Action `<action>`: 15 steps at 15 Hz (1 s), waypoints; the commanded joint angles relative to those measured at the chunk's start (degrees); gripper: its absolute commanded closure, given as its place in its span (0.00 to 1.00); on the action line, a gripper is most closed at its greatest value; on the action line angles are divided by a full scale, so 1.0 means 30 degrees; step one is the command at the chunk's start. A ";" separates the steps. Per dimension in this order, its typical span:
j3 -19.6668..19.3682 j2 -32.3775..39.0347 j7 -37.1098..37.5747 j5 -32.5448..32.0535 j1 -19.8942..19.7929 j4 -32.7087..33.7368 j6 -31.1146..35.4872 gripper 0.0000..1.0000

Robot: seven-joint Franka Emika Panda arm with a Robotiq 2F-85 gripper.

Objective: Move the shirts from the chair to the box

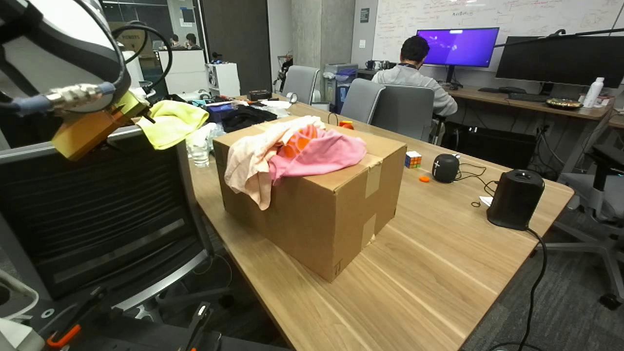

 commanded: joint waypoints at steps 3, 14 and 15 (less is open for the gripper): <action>-0.3070 0.0111 0.7903 -0.7367 0.5488 -0.0014 -0.5098 0.00; -0.3734 0.2458 0.9404 -0.8453 0.7214 -0.0162 -0.9548 0.23; -0.3744 0.2424 0.9666 -0.8444 0.7441 -0.0159 -1.0039 0.26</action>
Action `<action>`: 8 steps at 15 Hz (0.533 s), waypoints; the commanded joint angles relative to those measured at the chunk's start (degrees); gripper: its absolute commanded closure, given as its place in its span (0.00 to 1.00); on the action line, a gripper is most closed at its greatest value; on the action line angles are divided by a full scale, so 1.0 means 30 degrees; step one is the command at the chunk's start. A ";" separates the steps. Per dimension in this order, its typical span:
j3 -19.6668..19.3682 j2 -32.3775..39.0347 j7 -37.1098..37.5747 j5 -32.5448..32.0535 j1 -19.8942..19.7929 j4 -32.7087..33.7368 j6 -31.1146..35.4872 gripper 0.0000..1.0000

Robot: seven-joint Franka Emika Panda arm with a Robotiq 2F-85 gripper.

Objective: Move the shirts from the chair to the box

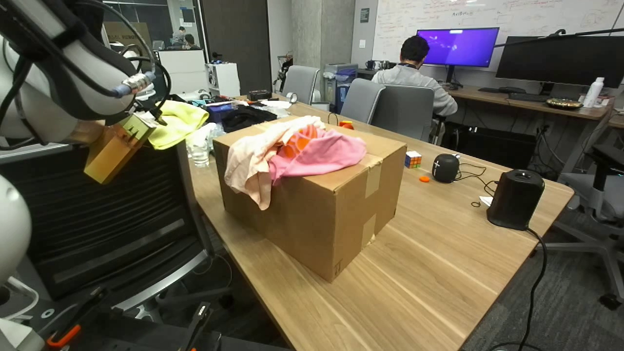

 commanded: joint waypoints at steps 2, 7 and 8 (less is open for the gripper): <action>-0.0237 -0.0005 0.0633 0.0018 0.1010 0.0005 -0.2280 0.42; -0.0178 0.0115 0.0468 0.0028 0.1474 -0.0112 -0.3017 0.80; -0.0176 0.0129 0.0454 0.0032 0.1529 -0.0137 -0.3074 0.86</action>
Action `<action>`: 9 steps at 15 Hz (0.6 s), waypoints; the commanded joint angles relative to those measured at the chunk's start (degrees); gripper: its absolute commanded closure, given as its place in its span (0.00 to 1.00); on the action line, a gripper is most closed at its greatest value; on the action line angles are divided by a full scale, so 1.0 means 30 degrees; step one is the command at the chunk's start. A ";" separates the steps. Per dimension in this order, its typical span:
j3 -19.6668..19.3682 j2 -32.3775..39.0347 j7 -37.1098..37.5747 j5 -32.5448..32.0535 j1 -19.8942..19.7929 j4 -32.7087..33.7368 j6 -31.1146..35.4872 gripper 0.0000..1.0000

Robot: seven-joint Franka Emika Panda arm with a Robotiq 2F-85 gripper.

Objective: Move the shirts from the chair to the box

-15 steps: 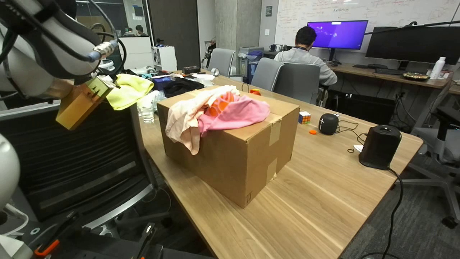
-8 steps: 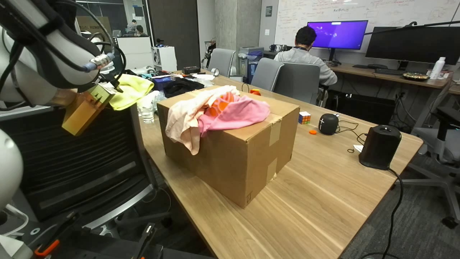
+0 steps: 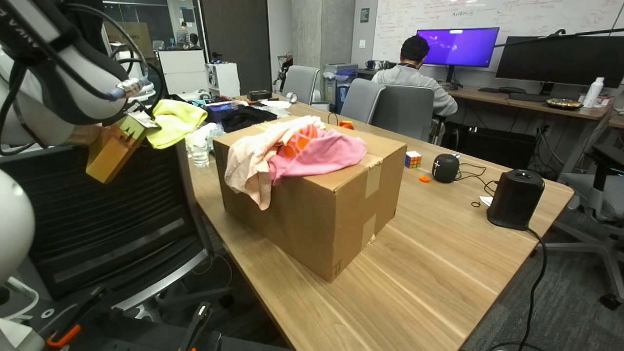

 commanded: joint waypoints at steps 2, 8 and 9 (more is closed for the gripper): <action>-0.0170 -0.0336 0.0131 0.0009 0.0500 -0.0046 -0.0969 0.94; 0.0403 -0.1151 0.0131 0.0018 -0.0935 -0.0023 -0.0747 0.95; 0.0067 -0.1688 0.0288 0.0025 -0.1240 -0.0005 -0.0290 0.95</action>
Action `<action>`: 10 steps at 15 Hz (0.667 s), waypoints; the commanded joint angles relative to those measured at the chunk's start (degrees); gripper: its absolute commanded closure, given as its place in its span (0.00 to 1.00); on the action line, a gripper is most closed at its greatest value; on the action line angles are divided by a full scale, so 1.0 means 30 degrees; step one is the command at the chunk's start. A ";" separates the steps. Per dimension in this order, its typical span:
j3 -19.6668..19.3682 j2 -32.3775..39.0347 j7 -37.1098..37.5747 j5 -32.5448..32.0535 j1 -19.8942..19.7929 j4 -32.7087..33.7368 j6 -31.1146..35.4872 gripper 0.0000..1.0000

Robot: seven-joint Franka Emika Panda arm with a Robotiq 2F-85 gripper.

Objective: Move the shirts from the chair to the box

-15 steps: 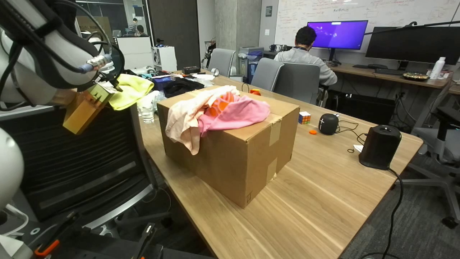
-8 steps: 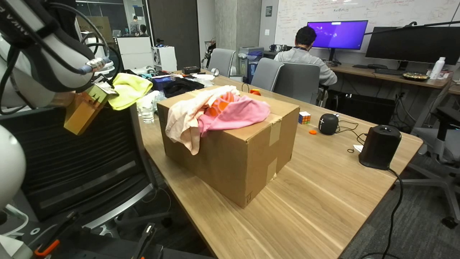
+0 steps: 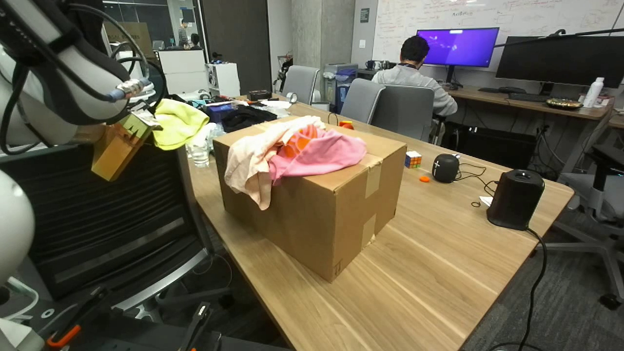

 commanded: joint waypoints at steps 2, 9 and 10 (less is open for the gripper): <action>-0.0337 -0.2899 0.0695 0.0016 -0.1615 0.0241 0.0886 0.96; -0.3321 -0.5984 0.1310 0.0374 -0.2181 0.2116 0.3207 0.96; -0.3771 -0.6021 0.1011 0.0856 -0.2203 0.2545 0.3924 0.96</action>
